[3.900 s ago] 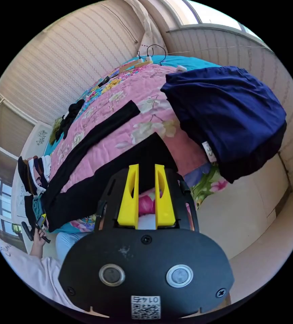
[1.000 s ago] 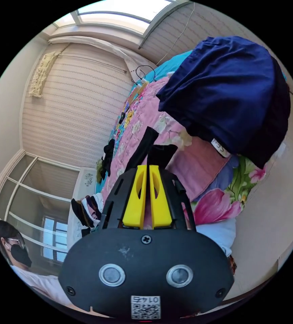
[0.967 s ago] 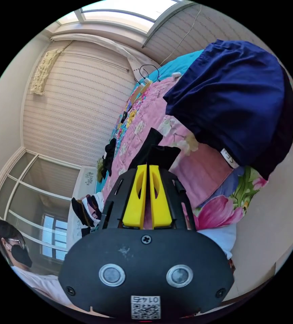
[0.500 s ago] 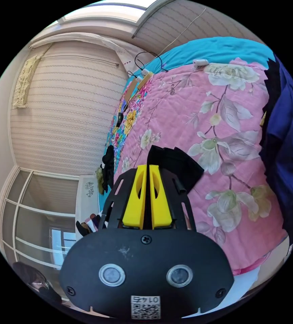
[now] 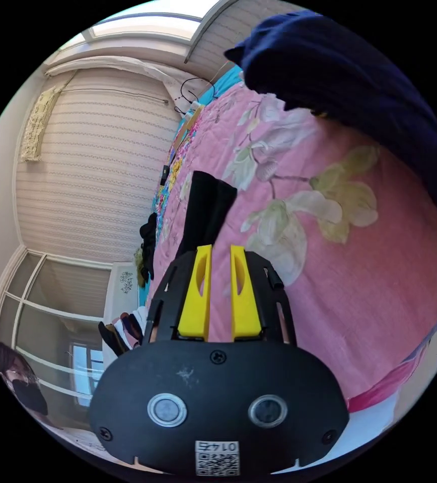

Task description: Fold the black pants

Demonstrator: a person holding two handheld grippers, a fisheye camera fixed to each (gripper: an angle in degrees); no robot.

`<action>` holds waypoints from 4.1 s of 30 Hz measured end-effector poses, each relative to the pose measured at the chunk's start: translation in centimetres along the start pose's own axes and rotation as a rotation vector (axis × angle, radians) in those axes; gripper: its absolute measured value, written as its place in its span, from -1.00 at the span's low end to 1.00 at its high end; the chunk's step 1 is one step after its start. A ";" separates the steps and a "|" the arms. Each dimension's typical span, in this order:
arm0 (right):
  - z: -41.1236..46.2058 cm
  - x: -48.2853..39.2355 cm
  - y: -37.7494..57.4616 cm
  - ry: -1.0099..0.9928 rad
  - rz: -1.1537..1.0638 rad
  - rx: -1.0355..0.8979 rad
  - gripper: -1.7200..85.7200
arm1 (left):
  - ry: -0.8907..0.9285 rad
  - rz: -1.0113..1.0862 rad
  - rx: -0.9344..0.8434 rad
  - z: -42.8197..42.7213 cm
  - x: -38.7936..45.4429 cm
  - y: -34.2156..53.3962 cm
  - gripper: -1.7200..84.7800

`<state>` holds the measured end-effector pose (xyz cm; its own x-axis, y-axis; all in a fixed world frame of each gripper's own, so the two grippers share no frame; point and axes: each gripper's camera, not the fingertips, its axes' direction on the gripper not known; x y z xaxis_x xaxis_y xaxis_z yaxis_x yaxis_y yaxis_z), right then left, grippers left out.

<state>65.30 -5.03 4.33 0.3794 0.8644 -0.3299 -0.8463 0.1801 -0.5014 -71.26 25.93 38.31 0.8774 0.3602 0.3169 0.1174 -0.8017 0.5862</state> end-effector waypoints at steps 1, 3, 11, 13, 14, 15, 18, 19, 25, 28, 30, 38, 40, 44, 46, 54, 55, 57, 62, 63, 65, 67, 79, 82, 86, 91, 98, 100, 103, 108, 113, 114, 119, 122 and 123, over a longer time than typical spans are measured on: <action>0.2 0.8 0.4 -0.007 0.031 0.013 -0.80 | -0.012 -0.034 -0.004 0.5 -0.4 0.9 -0.74; 0.5 1.3 0.4 -0.043 0.061 0.058 -0.78 | 0.025 -0.073 -0.004 1.7 -0.4 1.8 -0.73; 4.6 -1.8 -2.6 -0.026 0.088 0.119 -0.80 | 0.074 -0.133 0.025 8.7 4.4 1.8 -0.74; 5.1 -2.5 -3.6 -0.085 0.112 0.051 -0.89 | 0.060 -0.179 0.009 10.0 5.4 1.8 -0.82; 4.7 -3.0 -3.7 -0.103 0.090 0.052 -0.91 | 0.074 -0.181 0.005 10.2 5.6 1.8 -0.84; 3.9 -3.9 -3.9 -0.123 0.034 0.047 -0.92 | 0.093 -0.171 -0.004 10.3 6.4 1.9 -0.85; 1.3 -6.2 -4.3 -0.180 -0.119 -0.023 -0.94 | 0.143 -0.041 0.009 9.6 9.4 2.5 -0.86; -0.1 -6.7 -4.2 -0.208 -0.162 -0.045 -0.95 | 0.175 -0.002 0.011 9.2 10.6 2.9 -0.87; -7.8 -4.2 -1.4 -0.164 -0.207 -0.152 -0.96 | 0.233 0.051 -0.008 6.8 13.4 6.6 -0.86; -10.3 -0.6 1.1 -0.050 -0.168 -0.255 -0.95 | 0.128 0.075 -0.053 6.5 13.1 9.7 -0.85; -10.6 2.5 2.9 0.039 -0.080 -0.297 -0.95 | 0.034 0.018 -0.150 8.0 12.3 11.5 -0.84; -17.7 9.0 9.0 0.004 0.112 0.005 -0.92 | -0.115 0.073 -0.086 8.0 18.4 18.3 -0.86; -19.1 9.2 10.1 0.042 0.069 0.060 -0.92 | -0.142 0.227 -0.139 9.0 23.5 19.8 -0.86; -18.8 7.3 11.0 0.122 -0.088 0.061 -0.91 | -0.134 0.516 -0.258 13.8 33.2 22.8 -0.85; -17.9 5.1 11.5 0.169 -0.226 0.057 -0.92 | -0.058 0.717 -0.357 18.9 40.5 26.0 -0.84; -13.6 3.6 12.5 0.427 -0.443 -0.050 -0.95 | 0.256 1.211 -0.748 39.3 62.5 43.5 -0.81; -13.0 4.8 12.1 0.477 -0.405 -0.090 -0.96 | 0.305 1.239 -0.796 41.9 65.3 46.4 -0.81; -12.3 6.9 11.7 0.527 -0.346 -0.152 -0.96 | 0.334 1.305 -0.863 45.5 69.1 50.5 -0.81; -15.8 8.8 12.4 0.412 -0.278 -0.036 -0.96 | 0.266 1.465 -0.916 54.0 77.1 59.7 -0.79; -17.0 8.8 12.8 0.355 -0.284 0.007 -0.96 | 0.231 1.483 -0.913 56.0 78.6 61.5 -0.78; -18.3 8.9 13.3 0.308 -0.284 0.061 -0.95 | 0.163 1.494 -0.930 59.0 80.2 64.0 -0.76; -18.8 8.9 13.8 0.259 -0.299 0.089 -0.94 | 0.043 1.524 -1.033 62.7 81.0 67.3 -0.81; -14.9 9.2 11.1 0.164 -0.335 -0.044 -0.85 | -0.074 1.485 -0.920 66.9 84.3 67.6 -0.98; -14.0 9.4 10.3 0.109 -0.341 -0.032 -0.83 | -0.083 1.464 -0.949 68.4 84.7 68.5 -0.98; -11.6 9.4 9.1 0.095 -0.337 -0.056 -0.80 | -0.069 1.479 -0.941 69.4 85.0 69.4 -0.98; -7.9 10.7 7.0 0.057 -0.232 -0.084 -0.87 | -0.038 1.430 -0.960 70.5 85.6 69.4 -0.98; -12.8 10.9 9.1 0.017 -0.242 0.034 -0.93 | 0.210 1.511 -0.940 68.2 88.6 70.4 -0.98; -14.7 12.0 10.7 0.019 -0.196 0.061 -0.94 | 0.215 1.582 -1.012 68.6 89.2 72.6 -0.98; -13.5 13.8 11.6 0.143 -0.144 0.013 -0.93 | 0.127 1.650 -1.095 70.0 88.2 75.3 -0.96; -12.0 15.7 11.6 0.112 -0.099 0.043 -0.91 | 0.077 1.571 -1.114 70.3 87.5 74.8 -0.88; -10.1 16.5 11.7 0.104 -0.104 0.042 -0.93 | 0.052 1.646 -1.082 69.2 87.3 74.5 -0.85; -9.4 16.7 11.8 0.099 -0.105 0.026 -0.94 | 0.045 1.640 -1.097 69.2 87.0 74.5 -0.87; -6.5 15.1 12.9 0.172 -0.182 0.012 -0.95 | 0.041 1.676 -1.028 67.5 86.3 73.9 -0.94; -3.0 14.9 13.7 0.273 -0.188 -0.031 -0.94 | 0.051 1.638 -1.050 67.2 84.9 73.0 -0.85; -1.9 15.0 14.1 0.286 -0.184 -0.041 -0.94 | 0.074 1.588 -1.060 66.6 84.7 71.8 -0.84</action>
<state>59.73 9.60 -9.19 0.6187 0.6518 -0.4386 -0.7403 0.2970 -0.6031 42.42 -32.87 57.55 -0.1468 -0.2666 0.9526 -0.9749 0.2018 -0.0938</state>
